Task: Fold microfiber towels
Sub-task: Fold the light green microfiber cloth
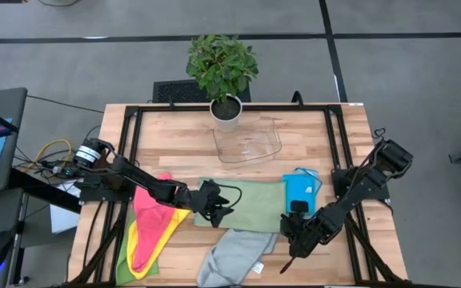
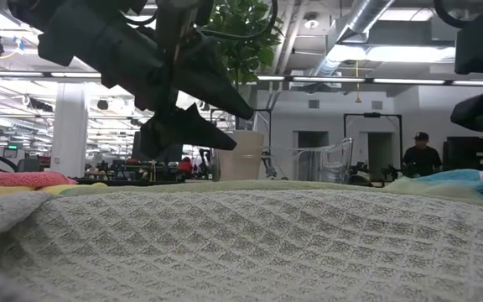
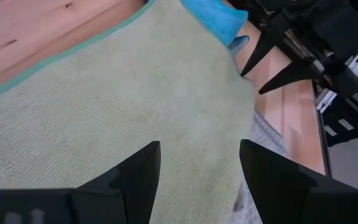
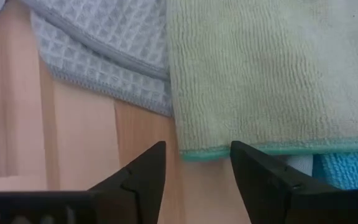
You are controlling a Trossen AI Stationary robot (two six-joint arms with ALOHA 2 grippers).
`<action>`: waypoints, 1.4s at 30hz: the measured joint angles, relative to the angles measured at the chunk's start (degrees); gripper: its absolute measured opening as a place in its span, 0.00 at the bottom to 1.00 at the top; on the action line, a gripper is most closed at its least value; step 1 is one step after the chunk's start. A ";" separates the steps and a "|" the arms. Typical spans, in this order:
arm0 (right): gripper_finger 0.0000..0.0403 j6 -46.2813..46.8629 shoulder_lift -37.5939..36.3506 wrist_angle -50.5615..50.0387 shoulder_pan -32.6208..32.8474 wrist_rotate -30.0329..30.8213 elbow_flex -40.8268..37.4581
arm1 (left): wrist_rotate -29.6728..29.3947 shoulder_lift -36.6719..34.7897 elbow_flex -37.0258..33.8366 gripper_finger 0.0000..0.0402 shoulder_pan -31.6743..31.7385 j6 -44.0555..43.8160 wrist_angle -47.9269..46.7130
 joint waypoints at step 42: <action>0.03 -16.97 6.32 -21.78 -5.41 1.24 20.01 | 12.48 -0.91 0.02 0.53 1.11 -5.90 -0.27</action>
